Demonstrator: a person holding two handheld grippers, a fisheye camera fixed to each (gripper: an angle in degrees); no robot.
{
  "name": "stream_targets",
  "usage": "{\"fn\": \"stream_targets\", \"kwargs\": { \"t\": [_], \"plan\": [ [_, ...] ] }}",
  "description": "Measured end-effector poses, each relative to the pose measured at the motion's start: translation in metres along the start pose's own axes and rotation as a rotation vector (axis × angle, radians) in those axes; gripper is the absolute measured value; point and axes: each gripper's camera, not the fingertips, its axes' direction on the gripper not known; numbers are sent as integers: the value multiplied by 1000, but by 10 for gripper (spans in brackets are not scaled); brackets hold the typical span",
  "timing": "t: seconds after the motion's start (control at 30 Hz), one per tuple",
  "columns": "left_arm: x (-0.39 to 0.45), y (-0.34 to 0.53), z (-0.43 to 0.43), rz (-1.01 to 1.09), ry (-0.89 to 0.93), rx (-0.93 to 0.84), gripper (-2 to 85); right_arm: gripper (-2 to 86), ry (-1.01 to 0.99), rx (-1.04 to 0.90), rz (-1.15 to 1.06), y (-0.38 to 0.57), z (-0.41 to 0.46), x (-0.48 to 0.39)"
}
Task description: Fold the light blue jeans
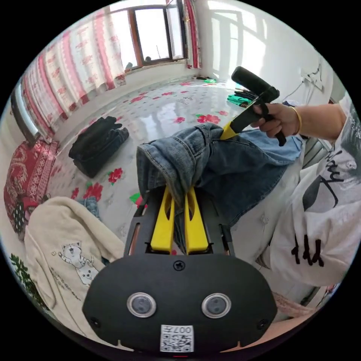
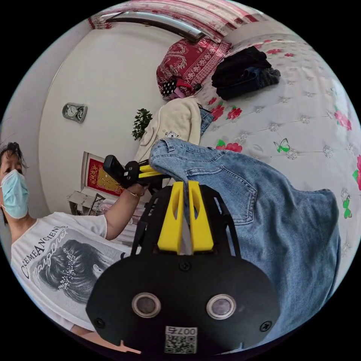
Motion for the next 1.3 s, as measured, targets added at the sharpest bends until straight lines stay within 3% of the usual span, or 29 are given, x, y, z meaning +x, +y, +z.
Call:
{"fn": "stream_targets", "kwargs": {
  "t": [0.13,0.2,0.27,0.33,0.4,0.57,0.63,0.73,0.8,0.87,1.0,1.1,1.3],
  "plan": [
    [39,15,27,409,-150,-244,42,5,86,-116,-140,13,36,-26],
    [50,34,56,412,-104,-296,43,8,166,-200,-167,23,67,-28],
    [60,58,88,356,-76,-370,46,14,222,-357,-170,43,115,-16],
    [68,78,94,253,-147,-321,47,20,221,-478,-129,59,143,-4],
    [66,86,82,158,-160,-294,47,23,203,-447,-113,71,143,-3],
    [30,144,61,-203,-191,-438,23,20,219,-362,-117,98,116,-9],
    [-4,176,36,-513,-22,-309,42,18,291,-354,-116,109,114,-7],
    [-36,191,22,-760,303,-25,134,23,345,-495,-112,131,139,3],
    [-43,182,29,-780,392,58,164,26,332,-547,-120,144,152,2],
    [-44,162,44,-722,391,5,165,27,368,-486,-163,153,145,-10],
    [-53,135,88,-681,336,-235,72,24,489,-477,-235,175,134,-21],
    [-66,138,92,-718,347,-262,41,11,559,-640,-248,212,149,-10],
    [-75,159,106,-794,407,-211,49,1,487,-428,-133,267,119,-5]
  ]
}}
